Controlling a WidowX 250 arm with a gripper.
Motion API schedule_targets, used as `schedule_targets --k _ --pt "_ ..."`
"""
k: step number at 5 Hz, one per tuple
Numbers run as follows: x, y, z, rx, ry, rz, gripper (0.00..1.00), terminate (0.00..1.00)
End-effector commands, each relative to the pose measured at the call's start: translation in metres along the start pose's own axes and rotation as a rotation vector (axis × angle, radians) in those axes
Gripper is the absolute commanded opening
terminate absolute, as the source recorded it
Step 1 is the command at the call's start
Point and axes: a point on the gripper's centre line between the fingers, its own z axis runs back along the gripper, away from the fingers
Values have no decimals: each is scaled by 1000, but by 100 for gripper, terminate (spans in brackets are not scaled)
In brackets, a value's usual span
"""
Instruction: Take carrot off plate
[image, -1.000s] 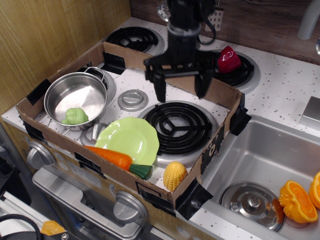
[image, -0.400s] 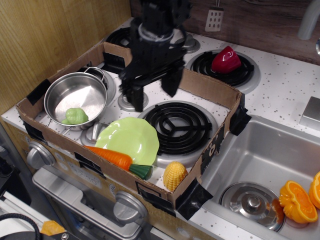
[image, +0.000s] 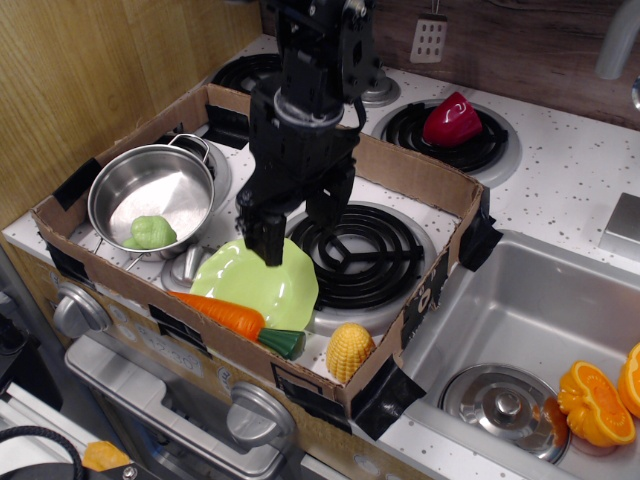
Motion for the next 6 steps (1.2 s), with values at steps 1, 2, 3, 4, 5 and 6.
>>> schedule_targets --k 1,2,3,4,5,6 --pt "4 12 16 -54 45 140 100 0" --pt "8 21 11 -63 61 165 100 0" --pt "10 28 -4 -79 85 165 100 0" --pt "9 32 -14 -82 91 159 100 0" --pt "11 32 -21 -59 120 159 100 0" --pt "12 32 -27 -45 121 156 100 0"
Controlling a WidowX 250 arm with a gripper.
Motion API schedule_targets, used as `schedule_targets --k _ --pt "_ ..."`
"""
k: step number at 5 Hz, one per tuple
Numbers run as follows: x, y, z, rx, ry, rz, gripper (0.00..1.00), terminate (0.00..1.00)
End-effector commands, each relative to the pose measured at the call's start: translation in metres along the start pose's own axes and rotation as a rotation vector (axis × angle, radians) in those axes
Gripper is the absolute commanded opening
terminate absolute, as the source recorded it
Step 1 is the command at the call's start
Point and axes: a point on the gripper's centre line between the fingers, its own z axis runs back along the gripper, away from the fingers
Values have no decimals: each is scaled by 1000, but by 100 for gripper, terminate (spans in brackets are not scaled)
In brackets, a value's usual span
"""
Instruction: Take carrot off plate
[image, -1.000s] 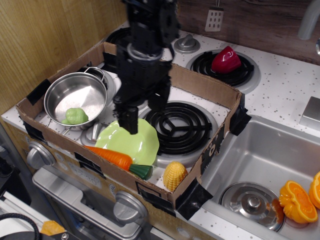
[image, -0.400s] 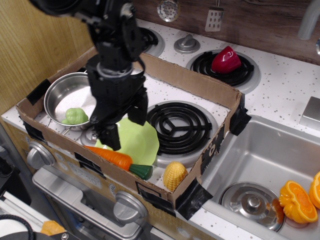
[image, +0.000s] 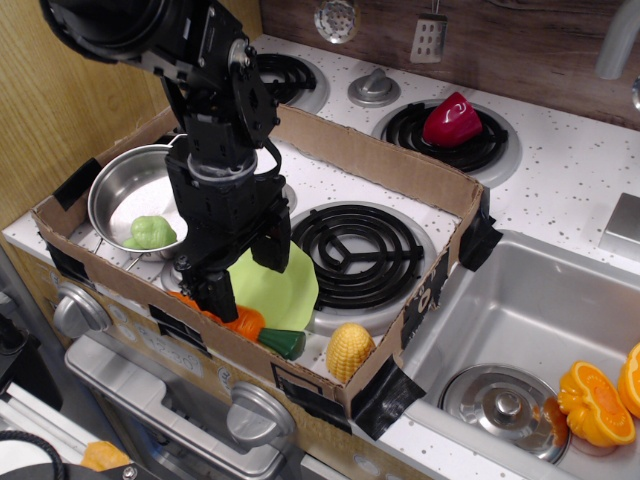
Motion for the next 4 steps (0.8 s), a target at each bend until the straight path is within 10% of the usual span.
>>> schedule_targets --k 1,2,3,4 --pt "-4 -3 -6 -23 -23 1 100 0" --pt "-6 2 -12 -72 -33 16 100 0" --pt "2 -9 -6 -210 -173 -11 100 0" --pt "-11 3 -9 -178 -121 -16 100 0"
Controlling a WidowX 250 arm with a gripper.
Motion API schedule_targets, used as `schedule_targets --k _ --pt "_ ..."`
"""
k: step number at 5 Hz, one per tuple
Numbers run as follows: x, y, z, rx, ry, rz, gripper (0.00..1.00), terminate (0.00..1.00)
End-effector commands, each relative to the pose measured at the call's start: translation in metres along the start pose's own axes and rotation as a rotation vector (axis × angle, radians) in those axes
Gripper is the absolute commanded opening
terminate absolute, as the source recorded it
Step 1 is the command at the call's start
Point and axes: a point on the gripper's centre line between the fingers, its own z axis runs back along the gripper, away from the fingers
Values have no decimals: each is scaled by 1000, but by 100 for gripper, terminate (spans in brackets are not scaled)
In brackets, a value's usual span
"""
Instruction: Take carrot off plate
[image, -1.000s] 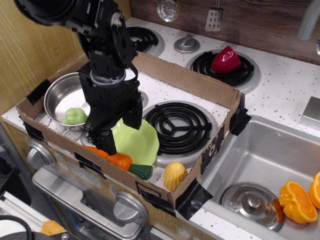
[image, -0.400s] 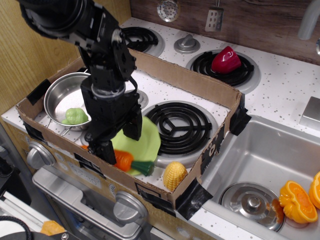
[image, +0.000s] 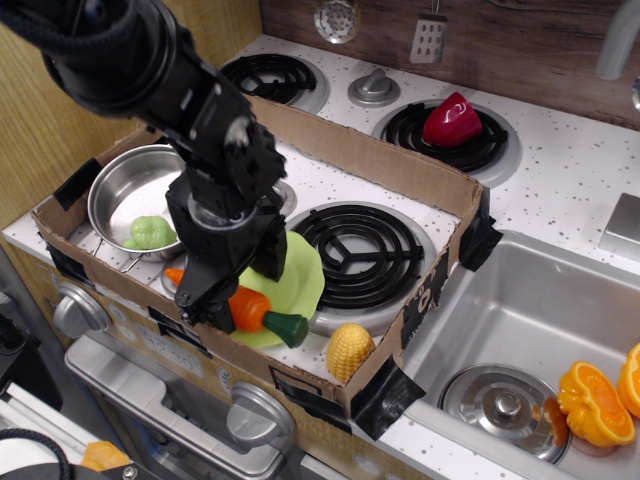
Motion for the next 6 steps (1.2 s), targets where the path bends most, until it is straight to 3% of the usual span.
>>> schedule_targets --k 1,3,4,5,6 --pt "-7 0 6 -11 72 2 0 0" --pt "-3 8 0 15 163 -34 0 0" --pt "6 -8 8 37 149 -55 0 0" --pt "10 -19 30 73 132 -75 0 0" --pt "13 -40 50 141 163 -62 0 0"
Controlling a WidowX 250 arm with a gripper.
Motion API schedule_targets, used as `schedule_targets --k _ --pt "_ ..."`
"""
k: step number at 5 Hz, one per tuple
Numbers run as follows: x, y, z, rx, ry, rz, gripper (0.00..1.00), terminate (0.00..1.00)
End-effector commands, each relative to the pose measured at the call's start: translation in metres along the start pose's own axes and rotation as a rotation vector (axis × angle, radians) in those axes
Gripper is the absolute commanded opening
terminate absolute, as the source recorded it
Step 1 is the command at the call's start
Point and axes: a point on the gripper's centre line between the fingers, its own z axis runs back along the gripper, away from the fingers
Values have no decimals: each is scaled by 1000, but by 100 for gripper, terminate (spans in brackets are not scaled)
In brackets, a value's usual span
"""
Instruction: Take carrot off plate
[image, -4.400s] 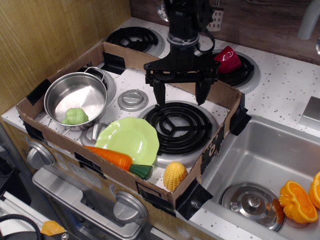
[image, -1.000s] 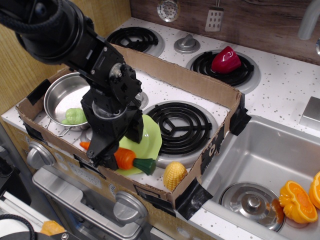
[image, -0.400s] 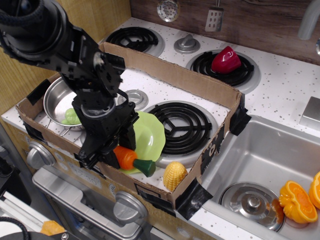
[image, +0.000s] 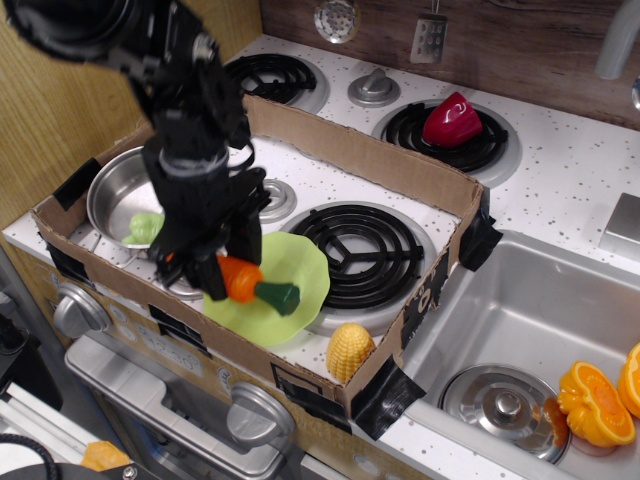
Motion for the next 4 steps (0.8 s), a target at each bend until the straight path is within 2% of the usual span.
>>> schedule_targets --k 1,2,3,4 --pt "1 -50 49 27 12 26 0 0" --pt "-3 -76 63 58 -8 17 0 0" --pt "-10 -97 69 60 -37 -12 0 0" --pt "-20 -123 60 25 -33 -34 0 0"
